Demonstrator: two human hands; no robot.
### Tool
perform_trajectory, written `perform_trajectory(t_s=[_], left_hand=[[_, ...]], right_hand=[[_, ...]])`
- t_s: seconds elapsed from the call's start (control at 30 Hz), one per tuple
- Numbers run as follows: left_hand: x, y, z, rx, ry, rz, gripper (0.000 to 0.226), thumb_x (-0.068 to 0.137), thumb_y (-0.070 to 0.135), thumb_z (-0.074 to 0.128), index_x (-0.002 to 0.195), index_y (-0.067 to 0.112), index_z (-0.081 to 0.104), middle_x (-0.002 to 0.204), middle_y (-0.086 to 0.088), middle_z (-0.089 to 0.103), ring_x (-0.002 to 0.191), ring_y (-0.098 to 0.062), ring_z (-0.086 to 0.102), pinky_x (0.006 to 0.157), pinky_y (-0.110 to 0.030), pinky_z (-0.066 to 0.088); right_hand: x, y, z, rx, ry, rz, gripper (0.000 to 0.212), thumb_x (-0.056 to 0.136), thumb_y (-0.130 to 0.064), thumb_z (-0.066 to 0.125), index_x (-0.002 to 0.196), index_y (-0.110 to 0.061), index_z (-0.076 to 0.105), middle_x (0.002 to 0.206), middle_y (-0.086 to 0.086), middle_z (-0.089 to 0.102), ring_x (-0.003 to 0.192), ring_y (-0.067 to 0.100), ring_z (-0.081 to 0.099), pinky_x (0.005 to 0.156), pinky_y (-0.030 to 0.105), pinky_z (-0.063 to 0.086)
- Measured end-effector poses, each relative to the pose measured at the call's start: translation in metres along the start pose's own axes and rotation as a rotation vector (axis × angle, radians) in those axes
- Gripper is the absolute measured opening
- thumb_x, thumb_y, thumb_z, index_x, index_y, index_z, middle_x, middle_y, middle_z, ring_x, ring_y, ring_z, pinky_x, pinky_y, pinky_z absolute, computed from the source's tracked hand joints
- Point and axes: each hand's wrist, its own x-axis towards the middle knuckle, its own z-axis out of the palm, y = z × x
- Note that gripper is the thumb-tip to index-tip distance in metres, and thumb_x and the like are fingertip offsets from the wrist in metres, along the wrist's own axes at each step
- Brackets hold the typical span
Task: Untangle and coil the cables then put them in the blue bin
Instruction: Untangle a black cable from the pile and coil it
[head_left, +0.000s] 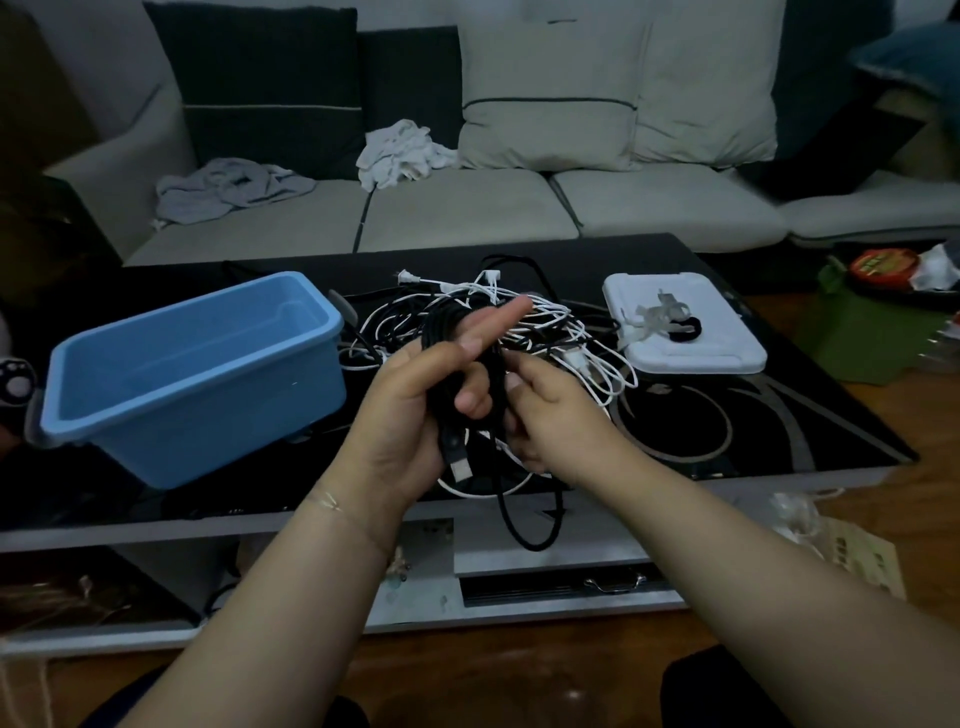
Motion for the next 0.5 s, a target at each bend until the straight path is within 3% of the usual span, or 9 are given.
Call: perform_trajectory(t_s=[0.1, 0.17, 0.27, 0.33, 0.43, 0.5], left_hand=[[0.002, 0.004, -0.005, -0.002, 0.066, 0.058, 0.059, 0.081, 0.005, 0.048, 0.134, -0.017, 0.039, 0.134, -0.007, 0.06, 0.048, -0.004, 0.035, 0.05, -0.014, 0.035], [0.005, 0.009, -0.01, 0.009, 0.122, 0.083, 0.057, 0.08, 0.008, 0.049, 0.133, -0.012, 0.045, 0.135, -0.005, 0.06, 0.05, -0.004, 0.036, 0.051, -0.014, 0.035], [0.008, 0.01, -0.012, 0.044, 0.217, 0.09, 0.041, 0.087, 0.004, 0.046, 0.126, -0.004, 0.057, 0.13, -0.005, 0.063, 0.05, -0.004, 0.039, 0.051, -0.015, 0.035], [0.008, 0.009, -0.012, 0.123, 0.278, 0.097, 0.034, 0.093, 0.005, 0.048, 0.123, -0.001, 0.062, 0.102, 0.008, 0.069, 0.051, -0.005, 0.042, 0.051, -0.015, 0.038], [0.008, 0.006, -0.01, 0.221, 0.349, 0.104, 0.029, 0.093, 0.011, 0.057, 0.119, 0.005, 0.067, 0.093, 0.007, 0.06, 0.053, -0.005, 0.049, 0.051, -0.015, 0.041], [0.009, 0.005, -0.009, 0.287, 0.387, 0.127, 0.031, 0.093, 0.016, 0.06, 0.122, 0.003, 0.063, 0.083, 0.013, 0.066, 0.054, -0.004, 0.056, 0.052, -0.016, 0.045]], right_hand=[[-0.008, -0.006, 0.006, 0.15, -0.086, 0.114, 0.021, 0.104, -0.016, 0.031, 0.1, -0.023, 0.05, 0.059, -0.002, 0.042, 0.034, 0.006, 0.029, 0.037, 0.013, 0.025], [-0.012, -0.007, 0.011, 0.1, -0.137, 0.122, 0.017, 0.104, -0.017, 0.032, 0.098, -0.02, 0.047, 0.058, -0.001, 0.043, 0.034, 0.006, 0.03, 0.036, 0.014, 0.025], [-0.015, -0.007, 0.011, -0.292, -0.178, 0.008, 0.015, 0.102, -0.015, 0.038, 0.11, -0.015, 0.05, 0.057, -0.004, 0.048, 0.036, 0.006, 0.037, 0.037, 0.02, 0.033], [-0.015, -0.006, 0.009, -0.512, -0.219, -0.018, 0.032, 0.1, -0.016, 0.042, 0.132, -0.016, 0.043, 0.058, -0.007, 0.053, 0.042, 0.008, 0.048, 0.041, 0.018, 0.039], [-0.02, -0.009, 0.005, -0.577, -0.34, 0.06, 0.051, 0.1, -0.02, 0.045, 0.147, -0.025, 0.025, 0.066, -0.003, 0.057, 0.049, 0.012, 0.057, 0.049, 0.023, 0.047], [-0.02, -0.012, 0.004, -0.657, -0.371, 0.063, 0.044, 0.1, -0.022, 0.045, 0.142, -0.024, 0.032, 0.07, -0.002, 0.058, 0.055, 0.012, 0.058, 0.059, 0.032, 0.05]])
